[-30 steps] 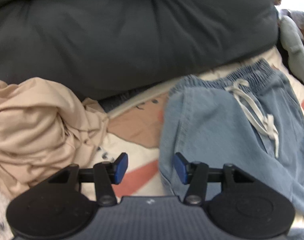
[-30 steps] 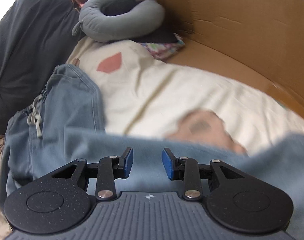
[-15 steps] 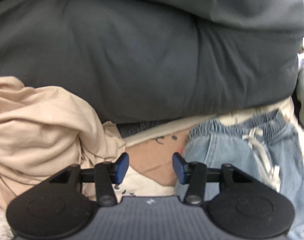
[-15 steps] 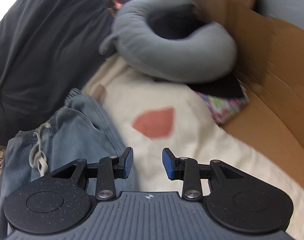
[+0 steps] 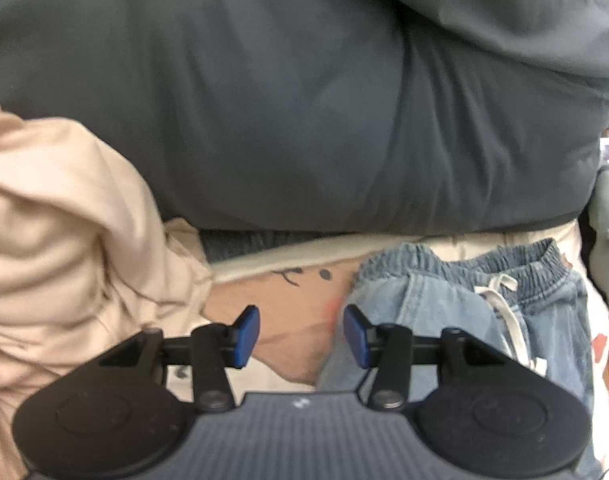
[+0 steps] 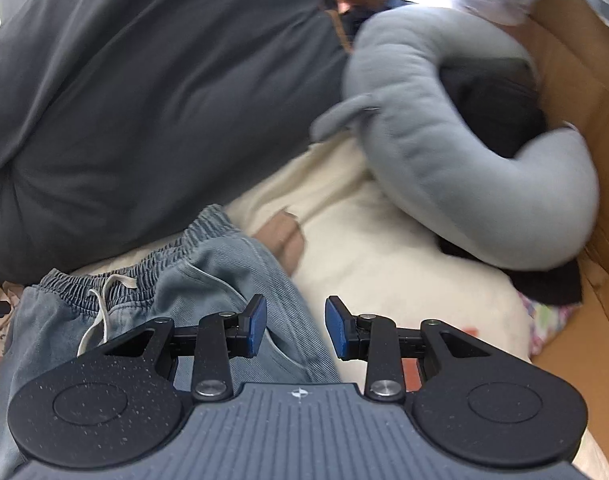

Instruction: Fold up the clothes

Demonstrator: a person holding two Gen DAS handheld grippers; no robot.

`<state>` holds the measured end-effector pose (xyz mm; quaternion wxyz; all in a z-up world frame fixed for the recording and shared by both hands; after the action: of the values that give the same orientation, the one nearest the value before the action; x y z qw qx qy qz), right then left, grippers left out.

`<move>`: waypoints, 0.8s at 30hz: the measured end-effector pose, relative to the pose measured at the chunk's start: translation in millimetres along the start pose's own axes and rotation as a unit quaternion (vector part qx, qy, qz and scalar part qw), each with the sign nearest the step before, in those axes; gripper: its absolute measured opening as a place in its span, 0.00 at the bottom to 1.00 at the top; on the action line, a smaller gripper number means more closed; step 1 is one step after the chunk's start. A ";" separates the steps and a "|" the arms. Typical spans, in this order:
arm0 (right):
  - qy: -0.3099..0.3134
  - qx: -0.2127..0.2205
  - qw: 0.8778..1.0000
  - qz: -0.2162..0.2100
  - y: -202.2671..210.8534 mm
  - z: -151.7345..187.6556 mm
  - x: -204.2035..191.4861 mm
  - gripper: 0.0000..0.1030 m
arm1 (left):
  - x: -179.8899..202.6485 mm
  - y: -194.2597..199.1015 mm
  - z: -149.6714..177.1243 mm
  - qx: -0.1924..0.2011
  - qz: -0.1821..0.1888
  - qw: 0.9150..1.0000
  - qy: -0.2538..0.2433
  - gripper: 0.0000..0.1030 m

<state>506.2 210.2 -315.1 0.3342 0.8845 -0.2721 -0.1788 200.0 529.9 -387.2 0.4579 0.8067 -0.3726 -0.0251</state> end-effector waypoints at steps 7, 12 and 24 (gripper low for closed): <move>0.007 -0.003 1.000 -0.003 -21.5 -20.5 -19.2 0.38 | 2.4 -9.5 7.6 0.001 0.026 1.000 0.012 0.47; 0.025 -0.009 1.000 -0.002 -34.9 -31.6 -32.1 0.38 | 9.4 -22.1 12.8 -0.008 0.041 0.999 0.000 0.47; 0.061 -0.020 0.998 -0.006 -46.7 -43.7 -57.1 0.39 | 29.1 -28.3 21.7 -0.007 0.051 0.998 -0.025 0.47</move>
<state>499.9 295.4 -308.5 0.3669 0.8886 -0.2417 -0.1319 229.0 504.7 -412.5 0.4550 0.7824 -0.4247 -0.0242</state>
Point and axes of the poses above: each gripper's, at about its wrist camera, not at the fingertips, and y roughly against the way its jaws point, x to its right, z to its underside, the point moved 2 cm from there along -y, roughly the way its jaws point, and after that the axes turned 3 degrees about x, right-handed, at the moved point
